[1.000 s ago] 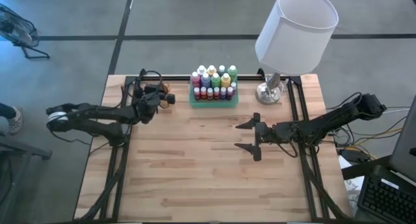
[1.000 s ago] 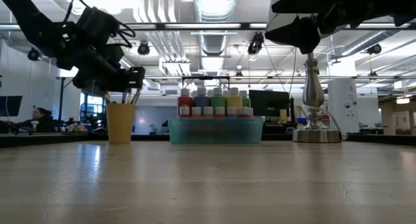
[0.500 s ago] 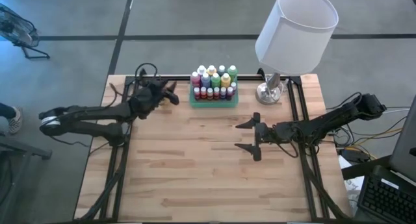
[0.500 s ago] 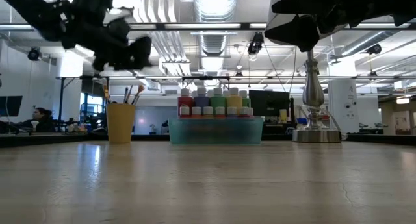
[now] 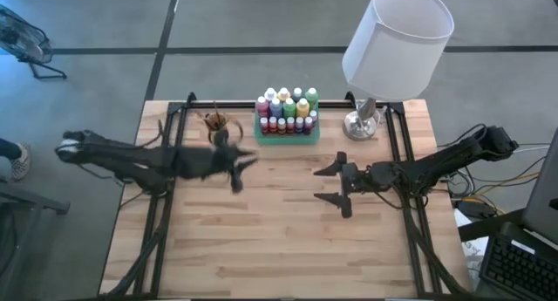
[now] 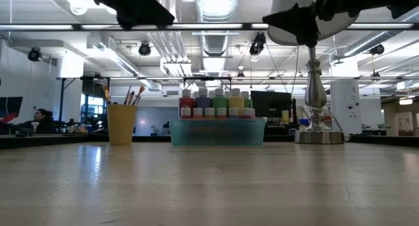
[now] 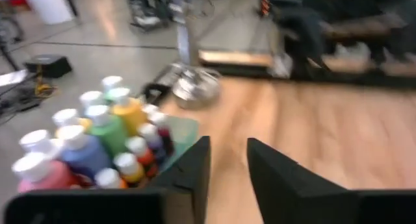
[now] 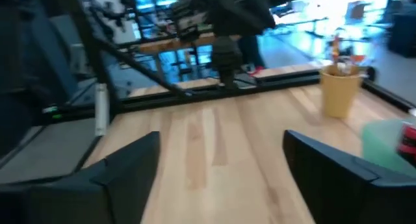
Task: Pick & Place Paint Supplies
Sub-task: Return to Home Position
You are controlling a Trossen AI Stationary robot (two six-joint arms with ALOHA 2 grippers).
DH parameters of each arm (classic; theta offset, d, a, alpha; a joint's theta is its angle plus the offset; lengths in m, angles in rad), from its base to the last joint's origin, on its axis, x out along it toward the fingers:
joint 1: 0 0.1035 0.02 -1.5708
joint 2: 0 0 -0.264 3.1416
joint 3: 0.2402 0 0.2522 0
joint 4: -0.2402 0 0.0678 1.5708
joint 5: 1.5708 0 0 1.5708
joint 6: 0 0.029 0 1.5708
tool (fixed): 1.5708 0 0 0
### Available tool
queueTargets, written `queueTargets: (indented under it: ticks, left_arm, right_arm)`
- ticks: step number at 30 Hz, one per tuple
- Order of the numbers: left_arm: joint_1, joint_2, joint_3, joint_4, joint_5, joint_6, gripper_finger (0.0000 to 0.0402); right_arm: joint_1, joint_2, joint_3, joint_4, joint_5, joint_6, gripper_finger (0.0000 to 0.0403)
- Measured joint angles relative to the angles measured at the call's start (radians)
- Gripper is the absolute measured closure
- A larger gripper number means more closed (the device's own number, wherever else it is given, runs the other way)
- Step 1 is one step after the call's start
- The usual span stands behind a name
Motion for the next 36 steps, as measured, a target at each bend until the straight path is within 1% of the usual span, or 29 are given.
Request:
queueTargets:
  ticks: [2, 4, 7, 10, 13, 14, 17, 20, 25, 27, 31, 34, 36]
  left_arm:
    - [-0.121, 0.015, 0.034, -0.079, -0.084, 0.013, 0.0319]
    - [-0.240, 0.023, 0.044, -0.119, -0.164, 0.030, 0.0348]
    - [-0.374, 0.016, 0.038, -0.159, -0.215, 0.025, 0.0389]
    - [-0.438, -0.018, -0.022, -0.168, -0.219, -0.024, 0.0394]
    - [-0.450, -0.078, -0.115, -0.170, -0.217, -0.086, 0.0394]
    - [-0.450, -0.103, -0.148, -0.165, -0.209, -0.099, 0.0396]
    - [-0.450, -0.195, -0.254, -0.109, -0.189, -0.100, 0.0397]
    - [-0.450, -0.302, -0.337, -0.051, -0.153, -0.065, 0.0397]
    - [-0.451, -0.474, -0.448, -0.048, -0.152, -0.043, 0.0399]
    - [-0.450, -0.534, -0.488, -0.047, -0.152, -0.021, 0.0399]
    - [-0.445, -0.628, -0.549, -0.046, -0.152, 0.038, 0.0400]
    - [-0.430, -0.684, -0.585, -0.047, -0.136, 0.059, 0.0400]
    - [-0.415, -0.719, -0.605, -0.047, -0.118, 0.074, 0.0400]
  right_arm:
    - [0.000, 0.000, 0.011, -0.006, -0.039, -0.001, 0.0088]
    - [0.000, -0.001, 0.025, -0.035, -0.076, -0.003, 0.0123]
    - [0.000, -0.002, 0.031, -0.114, -0.109, -0.004, 0.0192]
    - [0.000, -0.002, 0.014, -0.166, -0.103, -0.004, 0.0277]
    - [0.000, -0.004, -0.022, -0.185, -0.105, -0.027, 0.0368]
    - [0.002, -0.008, -0.033, -0.192, -0.108, -0.033, 0.0378]
    - [0.004, -0.033, -0.074, -0.207, -0.113, -0.033, 0.0385]
    - [0.004, -0.094, -0.126, -0.208, -0.112, -0.052, 0.0393]
    - [0.004, -0.282, -0.247, -0.203, -0.117, -0.063, 0.0394]
    - [-0.002, -0.374, -0.302, -0.189, -0.139, -0.069, 0.0394]
    - [-0.048, -0.544, -0.392, -0.138, -0.218, -0.118, 0.0394]
    - [-0.122, -0.631, -0.430, -0.148, -0.273, -0.128, 0.0395]
    - [-0.191, -0.665, -0.452, -0.148, -0.386, -0.128, 0.0395]
